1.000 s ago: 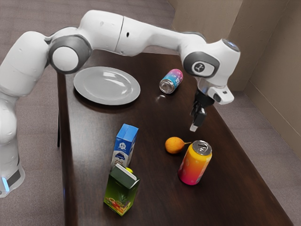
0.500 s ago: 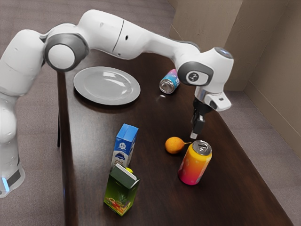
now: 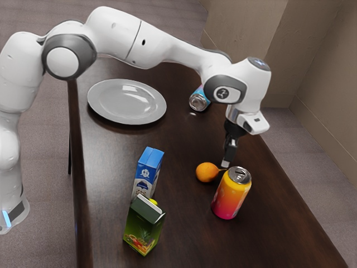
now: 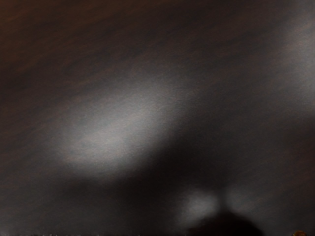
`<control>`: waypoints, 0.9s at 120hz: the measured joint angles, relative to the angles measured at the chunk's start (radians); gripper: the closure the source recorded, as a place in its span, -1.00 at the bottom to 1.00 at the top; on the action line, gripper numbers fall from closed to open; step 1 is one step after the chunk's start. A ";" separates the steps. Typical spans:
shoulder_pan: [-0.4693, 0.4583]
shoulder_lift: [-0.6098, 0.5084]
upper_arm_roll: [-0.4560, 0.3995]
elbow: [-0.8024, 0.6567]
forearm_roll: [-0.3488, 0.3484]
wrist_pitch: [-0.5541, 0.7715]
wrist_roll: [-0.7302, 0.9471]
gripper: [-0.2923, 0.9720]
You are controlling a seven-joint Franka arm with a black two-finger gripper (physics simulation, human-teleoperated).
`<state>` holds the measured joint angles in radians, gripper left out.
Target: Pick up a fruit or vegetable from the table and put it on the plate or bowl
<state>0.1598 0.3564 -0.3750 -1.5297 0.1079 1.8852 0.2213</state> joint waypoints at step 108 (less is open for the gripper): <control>0.006 -0.097 -0.039 -0.192 -0.017 0.045 0.018 -0.54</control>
<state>0.1659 0.2595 -0.4142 -1.7217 0.0907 1.9305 0.2396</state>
